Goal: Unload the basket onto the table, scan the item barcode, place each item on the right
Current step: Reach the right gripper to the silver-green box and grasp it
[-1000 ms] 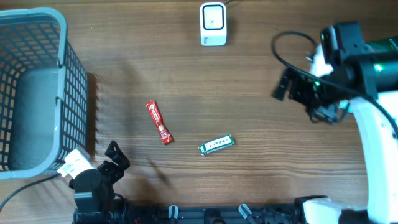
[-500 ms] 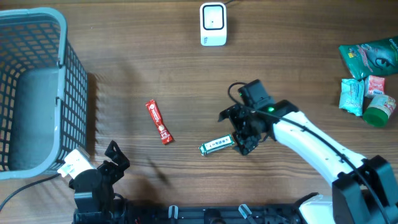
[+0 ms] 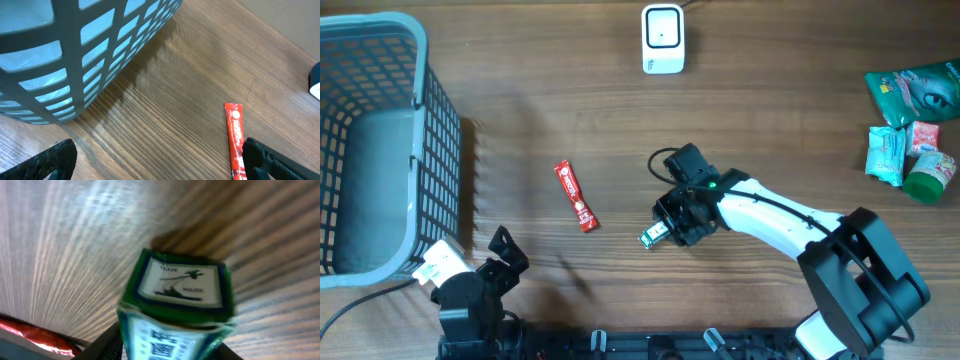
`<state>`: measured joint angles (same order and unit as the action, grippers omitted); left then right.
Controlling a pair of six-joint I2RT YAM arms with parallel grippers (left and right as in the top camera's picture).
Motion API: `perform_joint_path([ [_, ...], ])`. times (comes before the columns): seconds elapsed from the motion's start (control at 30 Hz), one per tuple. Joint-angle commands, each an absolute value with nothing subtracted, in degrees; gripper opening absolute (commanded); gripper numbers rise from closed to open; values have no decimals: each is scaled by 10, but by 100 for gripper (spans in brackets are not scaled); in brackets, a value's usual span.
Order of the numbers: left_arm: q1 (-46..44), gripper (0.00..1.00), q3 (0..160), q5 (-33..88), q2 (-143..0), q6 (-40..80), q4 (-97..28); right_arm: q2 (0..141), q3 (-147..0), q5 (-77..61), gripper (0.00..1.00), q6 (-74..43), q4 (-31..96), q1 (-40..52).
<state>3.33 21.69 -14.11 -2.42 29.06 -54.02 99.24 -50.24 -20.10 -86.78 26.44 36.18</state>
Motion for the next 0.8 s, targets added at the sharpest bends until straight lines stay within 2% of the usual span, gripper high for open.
perform_joint_path([
  [0.0, 31, 100, 213, -149, -22, 294, -539, 1003, -545, -161, 45, -663, 247, 356],
  [0.17, 31, 100, 213, -149, -22, 294, -539, 1001, -619, -128, 50, -259, 321, 351],
  [0.2, 31, 100, 213, -149, -22, 294, -539, 1000, -629, -115, 56, -228, 347, 351],
  [0.23, 31, 100, 213, -149, -22, 294, -539, 999, -646, -118, 63, -229, 375, 351],
  [0.27, 31, 100, 213, -149, -22, 294, -539, 999, -655, -137, 66, -234, 381, 352],
  [0.3, 31, 100, 213, -149, -22, 294, -539, 999, -664, -171, 58, -250, 380, 354],
  [0.33, 31, 100, 213, -149, -22, 294, -539, 999, -665, -182, 39, -287, 371, 358],
  [0.43, 31, 100, 213, -149, -22, 294, -539, 999, -664, -131, 28, -327, 369, 371],
  [0.6, 31, 100, 213, -149, -22, 294, -539, 1037, -663, -118, 19, -347, 356, 421],
  [0.77, 31, 100, 213, -149, -22, 294, -539, 1062, -664, -118, 19, -381, 383, 443],
])
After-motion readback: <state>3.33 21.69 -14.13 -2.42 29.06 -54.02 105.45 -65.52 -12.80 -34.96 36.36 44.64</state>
